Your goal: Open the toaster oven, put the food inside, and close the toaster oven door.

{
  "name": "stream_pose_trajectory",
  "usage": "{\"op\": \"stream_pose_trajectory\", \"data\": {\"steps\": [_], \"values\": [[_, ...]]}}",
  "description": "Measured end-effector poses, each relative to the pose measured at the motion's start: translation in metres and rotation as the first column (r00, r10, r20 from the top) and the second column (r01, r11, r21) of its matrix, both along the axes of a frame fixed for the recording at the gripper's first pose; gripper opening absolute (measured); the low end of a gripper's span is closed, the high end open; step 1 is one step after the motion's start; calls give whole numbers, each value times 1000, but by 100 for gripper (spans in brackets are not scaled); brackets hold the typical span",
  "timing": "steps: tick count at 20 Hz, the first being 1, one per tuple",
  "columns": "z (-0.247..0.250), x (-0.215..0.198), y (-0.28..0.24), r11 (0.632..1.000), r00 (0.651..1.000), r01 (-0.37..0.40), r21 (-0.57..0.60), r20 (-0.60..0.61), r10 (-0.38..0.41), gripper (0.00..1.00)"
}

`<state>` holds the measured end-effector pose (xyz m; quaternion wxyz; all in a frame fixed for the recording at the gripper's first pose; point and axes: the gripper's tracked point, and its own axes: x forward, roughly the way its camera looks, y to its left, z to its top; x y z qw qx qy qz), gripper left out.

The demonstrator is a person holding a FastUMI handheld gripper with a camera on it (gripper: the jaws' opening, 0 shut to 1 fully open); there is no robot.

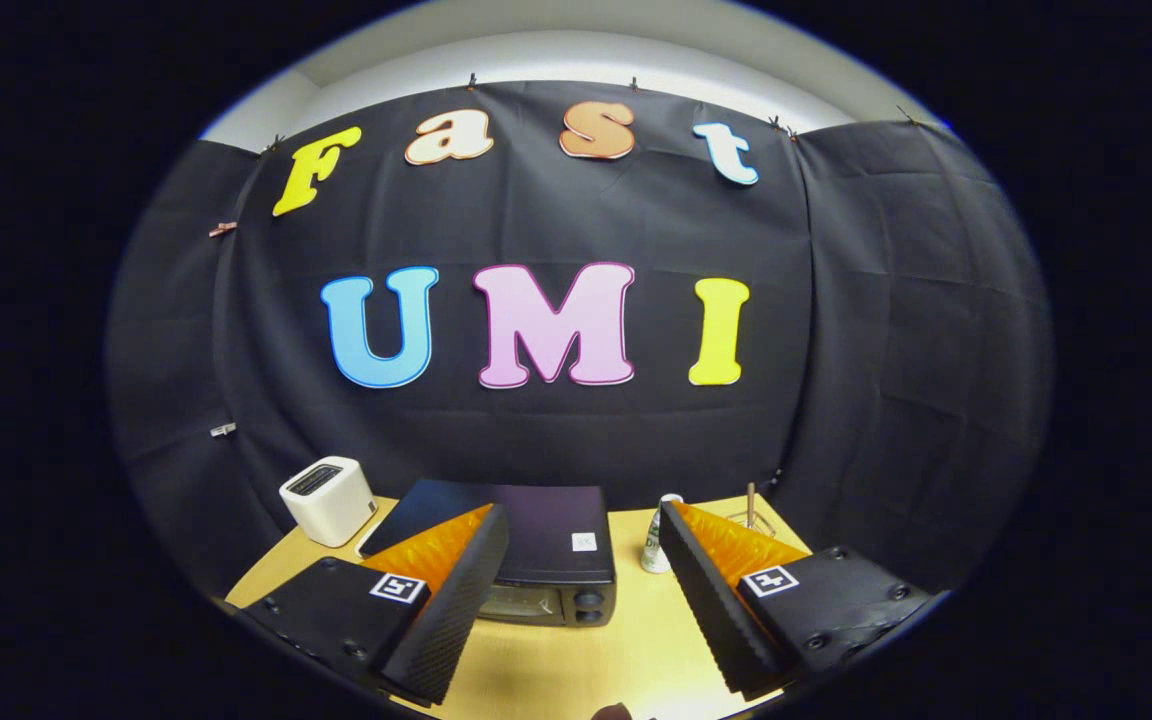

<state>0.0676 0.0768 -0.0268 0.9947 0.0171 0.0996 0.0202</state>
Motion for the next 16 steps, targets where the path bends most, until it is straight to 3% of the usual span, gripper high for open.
{"op": "stream_pose_trajectory", "data": {"steps": [8,16], "values": [[19,-20,-41,998,998,54,20,42,-55,98],[12,-26,-45,998,998,59,2,16,-59,98]]}}
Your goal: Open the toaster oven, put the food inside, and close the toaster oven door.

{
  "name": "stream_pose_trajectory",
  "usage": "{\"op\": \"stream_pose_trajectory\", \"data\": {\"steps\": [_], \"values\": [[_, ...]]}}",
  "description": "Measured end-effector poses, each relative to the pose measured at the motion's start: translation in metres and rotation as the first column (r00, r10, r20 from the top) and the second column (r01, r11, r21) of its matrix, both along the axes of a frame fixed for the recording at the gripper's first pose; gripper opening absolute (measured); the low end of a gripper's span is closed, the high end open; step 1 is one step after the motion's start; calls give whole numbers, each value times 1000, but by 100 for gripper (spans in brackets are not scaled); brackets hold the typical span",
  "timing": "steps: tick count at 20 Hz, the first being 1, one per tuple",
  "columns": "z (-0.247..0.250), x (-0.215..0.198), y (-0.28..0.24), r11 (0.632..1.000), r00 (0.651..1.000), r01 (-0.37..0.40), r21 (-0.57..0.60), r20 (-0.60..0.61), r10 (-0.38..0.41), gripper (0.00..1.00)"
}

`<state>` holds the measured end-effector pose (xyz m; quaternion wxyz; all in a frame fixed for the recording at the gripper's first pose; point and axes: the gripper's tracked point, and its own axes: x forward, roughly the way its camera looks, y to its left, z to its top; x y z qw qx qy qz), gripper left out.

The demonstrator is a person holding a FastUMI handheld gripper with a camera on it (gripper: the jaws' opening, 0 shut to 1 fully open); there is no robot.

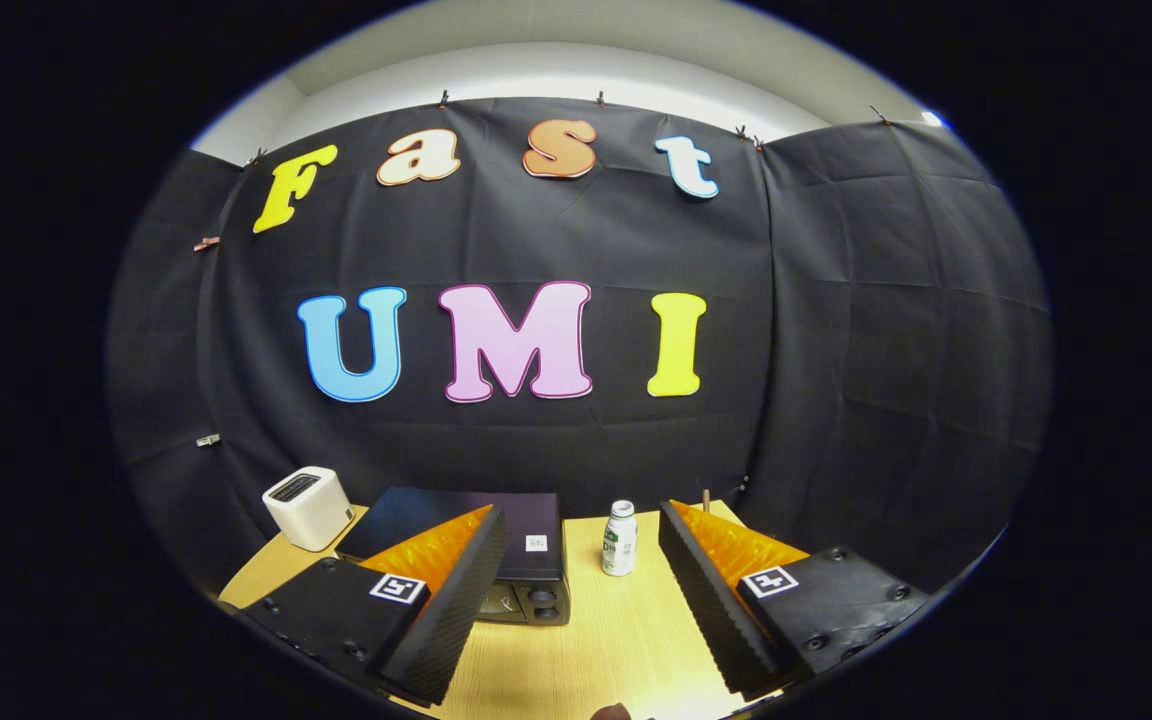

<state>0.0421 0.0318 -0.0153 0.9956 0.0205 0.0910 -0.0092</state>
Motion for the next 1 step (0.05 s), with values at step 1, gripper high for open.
{"op": "stream_pose_trajectory", "data": {"steps": [1], "values": [[-1,-1,0,1000,1000,-1,-2,-1,1,98]]}}
